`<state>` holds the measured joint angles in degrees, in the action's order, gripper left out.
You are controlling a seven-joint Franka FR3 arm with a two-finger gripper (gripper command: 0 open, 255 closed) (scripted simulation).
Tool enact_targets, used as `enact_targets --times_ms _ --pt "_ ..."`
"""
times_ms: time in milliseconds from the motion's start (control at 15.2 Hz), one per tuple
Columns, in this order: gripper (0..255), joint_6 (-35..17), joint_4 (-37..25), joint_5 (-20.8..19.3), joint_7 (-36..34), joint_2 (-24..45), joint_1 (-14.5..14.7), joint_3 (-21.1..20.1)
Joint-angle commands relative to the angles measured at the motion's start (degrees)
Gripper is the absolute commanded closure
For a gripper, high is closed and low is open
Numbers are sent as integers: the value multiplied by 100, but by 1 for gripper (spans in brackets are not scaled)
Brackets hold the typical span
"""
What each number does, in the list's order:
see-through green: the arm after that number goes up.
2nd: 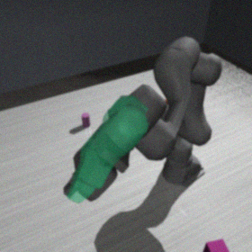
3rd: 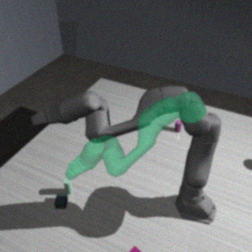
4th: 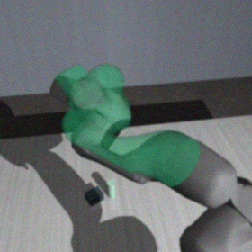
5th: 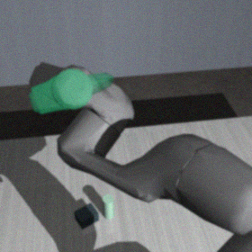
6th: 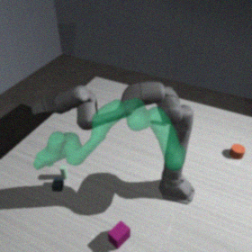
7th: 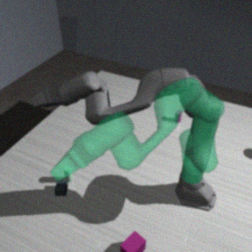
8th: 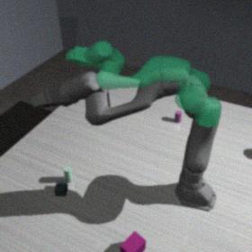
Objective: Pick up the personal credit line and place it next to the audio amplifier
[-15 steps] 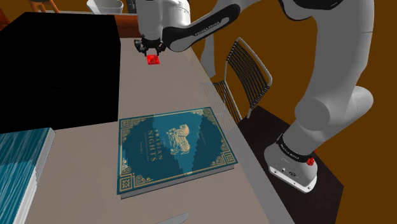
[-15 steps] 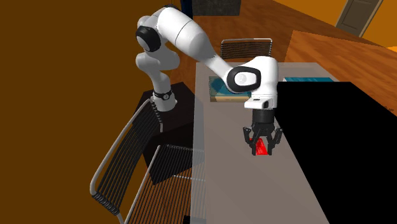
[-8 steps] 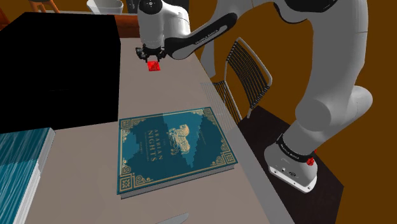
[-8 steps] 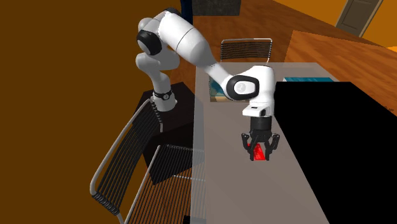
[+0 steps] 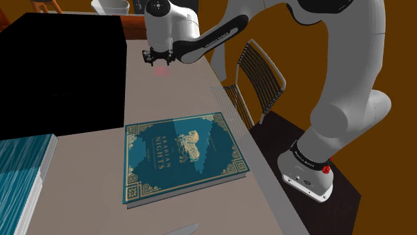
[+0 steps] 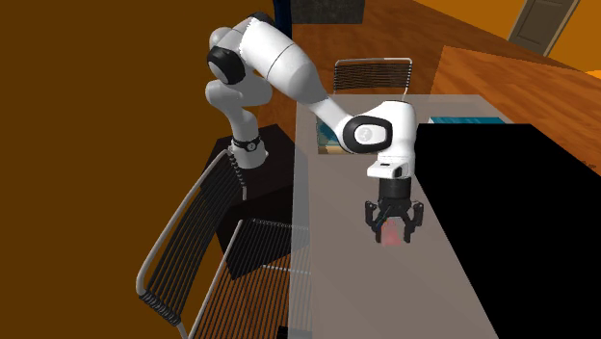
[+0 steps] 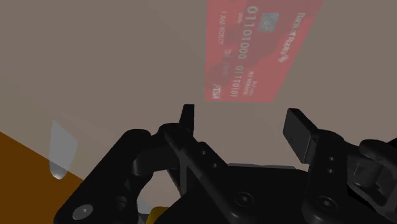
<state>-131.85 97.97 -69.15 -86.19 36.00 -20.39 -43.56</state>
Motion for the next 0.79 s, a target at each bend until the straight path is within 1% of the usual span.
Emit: enact_targets --times_ms 0,264,528,726 --pt "0 0 0 0 0 0 0 0" --pt "0 0 0 0 0 0 0 0" --pt "0 162 382 475 133 -637 -235 -372" --pt "0 162 382 475 132 -637 -235 -373"
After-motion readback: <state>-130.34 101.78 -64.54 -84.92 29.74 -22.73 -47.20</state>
